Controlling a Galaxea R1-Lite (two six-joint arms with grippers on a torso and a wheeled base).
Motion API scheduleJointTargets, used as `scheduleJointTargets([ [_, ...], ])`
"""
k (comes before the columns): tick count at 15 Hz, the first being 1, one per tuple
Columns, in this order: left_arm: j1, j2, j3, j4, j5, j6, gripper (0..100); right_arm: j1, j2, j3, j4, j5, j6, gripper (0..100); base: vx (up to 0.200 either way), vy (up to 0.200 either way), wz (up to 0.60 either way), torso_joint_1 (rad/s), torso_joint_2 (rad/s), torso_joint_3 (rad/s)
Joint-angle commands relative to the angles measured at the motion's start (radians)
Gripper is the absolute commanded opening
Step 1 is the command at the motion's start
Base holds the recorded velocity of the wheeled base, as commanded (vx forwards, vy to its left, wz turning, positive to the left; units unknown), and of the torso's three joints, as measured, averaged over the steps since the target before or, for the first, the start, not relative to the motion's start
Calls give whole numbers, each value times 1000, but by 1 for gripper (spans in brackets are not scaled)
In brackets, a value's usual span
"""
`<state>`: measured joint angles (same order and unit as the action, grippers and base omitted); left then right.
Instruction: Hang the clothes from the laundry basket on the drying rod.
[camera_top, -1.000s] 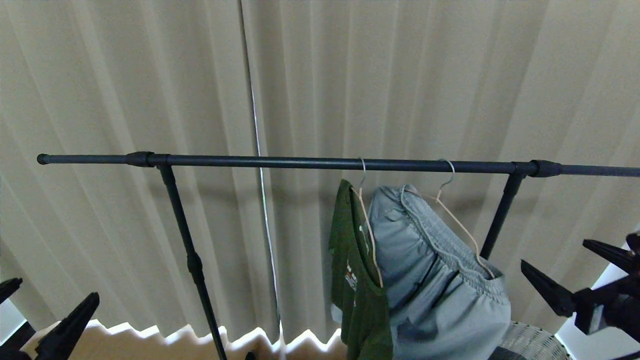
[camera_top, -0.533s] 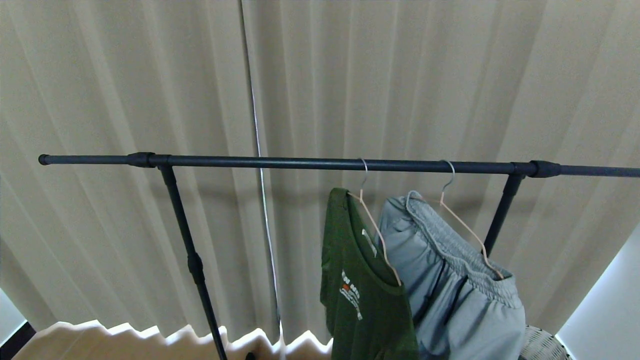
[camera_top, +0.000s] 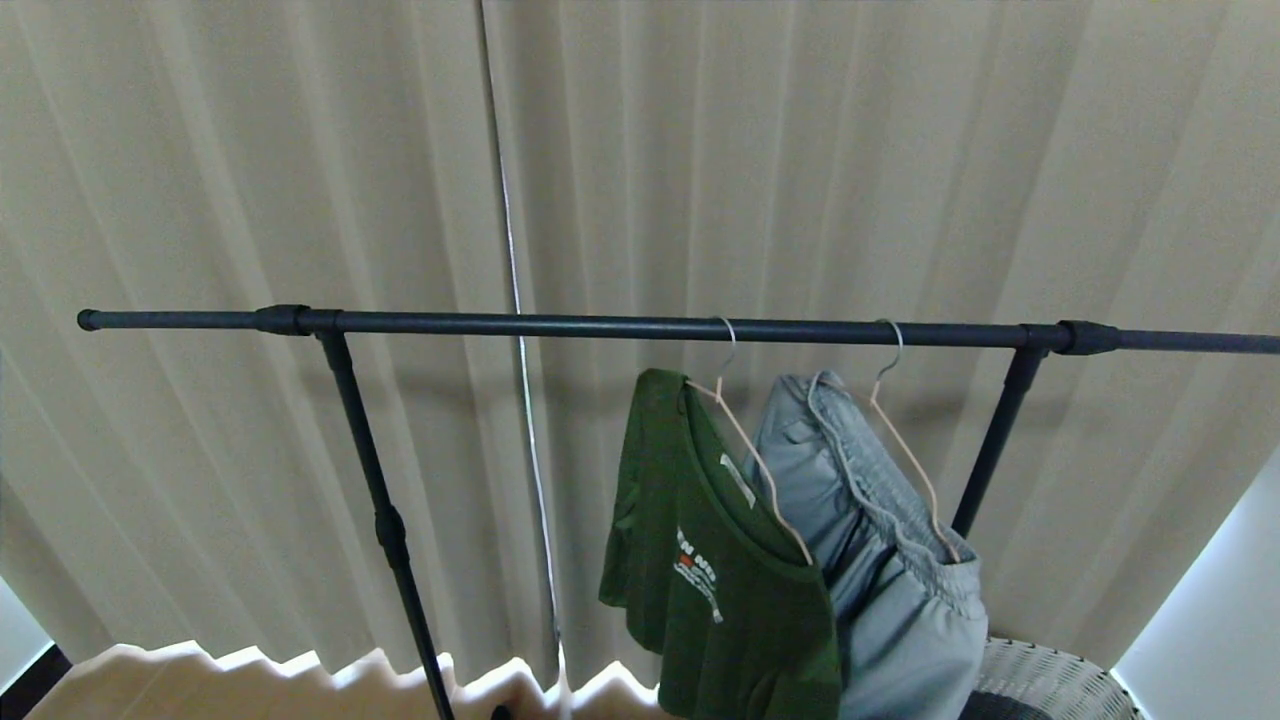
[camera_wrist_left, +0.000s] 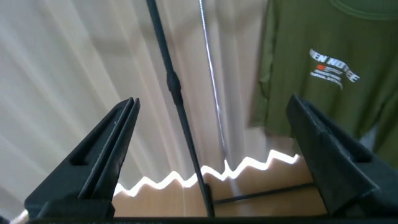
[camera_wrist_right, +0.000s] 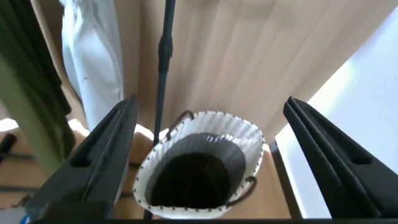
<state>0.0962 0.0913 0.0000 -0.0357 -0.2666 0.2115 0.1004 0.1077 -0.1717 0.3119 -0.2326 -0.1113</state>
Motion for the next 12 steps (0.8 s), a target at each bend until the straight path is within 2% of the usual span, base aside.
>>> scheduleJointTargets([
  [1, -58, 5, 0, 0, 0, 0, 100, -2, -16, 1, -2, 1, 2, 100, 0, 0, 0, 0, 0, 0],
  [2, -93, 7, 0, 0, 1, -3, 100, -1, -16, 6, -7, 2, 4, 100, 0, 0, 0, 0, 0, 0],
  [3, -92, 1, 0, 0, 1, -7, 100, -1, -16, 9, -8, 4, 15, 100, 0, 0, 0, 0, 0, 0],
  [5, -89, -62, 0, 0, 9, -53, 100, -1, -16, 20, -16, 25, 87, 100, 0, 0, 0, 0, 0, 0],
  [6, -93, -91, 0, 0, 21, -67, 100, -1, -16, 37, -43, 55, 117, 100, 0, 0, 0, 0, 0, 0],
  [7, -93, -91, 0, -1, 72, -72, 100, -1, -16, 84, -128, 94, 148, 100, 0, 0, 0, 0, 0, 0],
  [9, -93, -91, 0, -1, 109, -96, 100, -1, -16, 141, -247, 128, 142, 100, 0, 0, 0, 0, 0, 0],
  [12, -95, -91, 0, -1, 106, -116, 100, -1, -16, 144, -247, 147, 128, 100, 0, 0, 0, 0, 0, 0],
])
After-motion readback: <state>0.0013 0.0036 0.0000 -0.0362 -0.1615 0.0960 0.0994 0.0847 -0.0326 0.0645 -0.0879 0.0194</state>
